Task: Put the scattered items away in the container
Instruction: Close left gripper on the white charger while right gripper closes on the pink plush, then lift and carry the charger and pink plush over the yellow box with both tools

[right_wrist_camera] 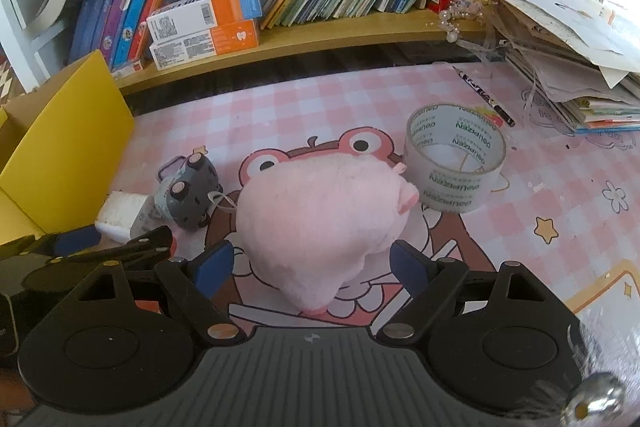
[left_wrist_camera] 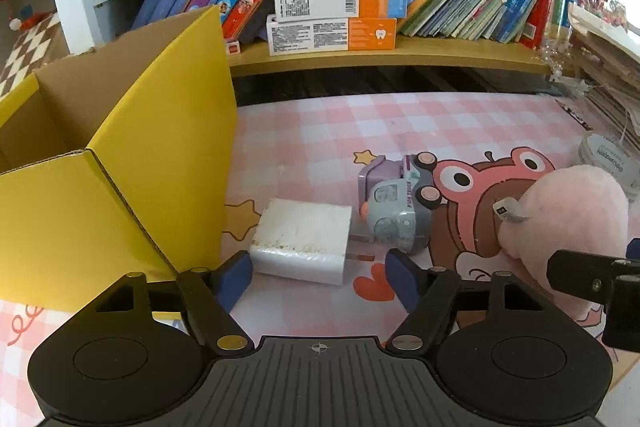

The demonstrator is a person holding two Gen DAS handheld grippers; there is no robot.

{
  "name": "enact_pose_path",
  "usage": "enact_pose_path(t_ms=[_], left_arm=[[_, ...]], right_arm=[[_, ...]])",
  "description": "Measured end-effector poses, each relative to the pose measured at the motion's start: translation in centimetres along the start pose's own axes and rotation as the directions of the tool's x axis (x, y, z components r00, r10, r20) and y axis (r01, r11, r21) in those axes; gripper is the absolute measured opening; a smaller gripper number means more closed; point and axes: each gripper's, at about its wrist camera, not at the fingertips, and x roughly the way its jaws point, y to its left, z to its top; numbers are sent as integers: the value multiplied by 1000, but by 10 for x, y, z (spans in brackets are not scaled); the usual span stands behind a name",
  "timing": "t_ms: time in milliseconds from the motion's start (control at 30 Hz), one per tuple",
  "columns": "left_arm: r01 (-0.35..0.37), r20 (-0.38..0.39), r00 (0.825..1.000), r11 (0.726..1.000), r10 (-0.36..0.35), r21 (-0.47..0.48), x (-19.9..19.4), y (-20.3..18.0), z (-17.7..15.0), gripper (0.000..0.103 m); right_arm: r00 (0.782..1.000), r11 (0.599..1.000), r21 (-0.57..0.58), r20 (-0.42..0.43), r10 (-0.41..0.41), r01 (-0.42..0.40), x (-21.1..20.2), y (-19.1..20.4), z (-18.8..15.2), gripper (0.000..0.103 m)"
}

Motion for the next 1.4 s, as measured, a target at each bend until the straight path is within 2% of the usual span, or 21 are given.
enact_pose_path(t_ms=[133, 367, 800, 900, 1033, 1233, 1400], left_arm=[[83, -9, 997, 996, -83, 30, -7, -2, 0, 60], [28, -10, 1000, 999, -27, 27, -2, -2, 0, 62], [50, -13, 999, 998, -50, 25, 3, -2, -2, 59], [71, -11, 997, 997, -71, 28, 1, -1, -2, 48], [91, -20, 996, 996, -91, 23, -1, 0, -2, 47], [147, -45, 988, 989, -146, 22, -8, 3, -2, 47], [181, -49, 983, 982, -179, 52, -21, 2, -2, 47]], right_arm=[[1000, 1000, 4, -7, -9, 9, 1, -2, -2, 85], [1000, 1000, 1, -16, -15, 15, 1, -5, -3, 85], [1000, 1000, -8, -11, -5, 5, 10, -1, 4, 82], [1000, 1000, -11, -11, 4, -5, 11, -1, 6, 68], [1000, 1000, -26, -7, 8, -8, 8, 0, 5, 57], [1000, 999, -40, -12, 7, -7, -1, 0, 0, 48], [1000, 999, -37, -21, 9, -10, -13, -2, -6, 45]])
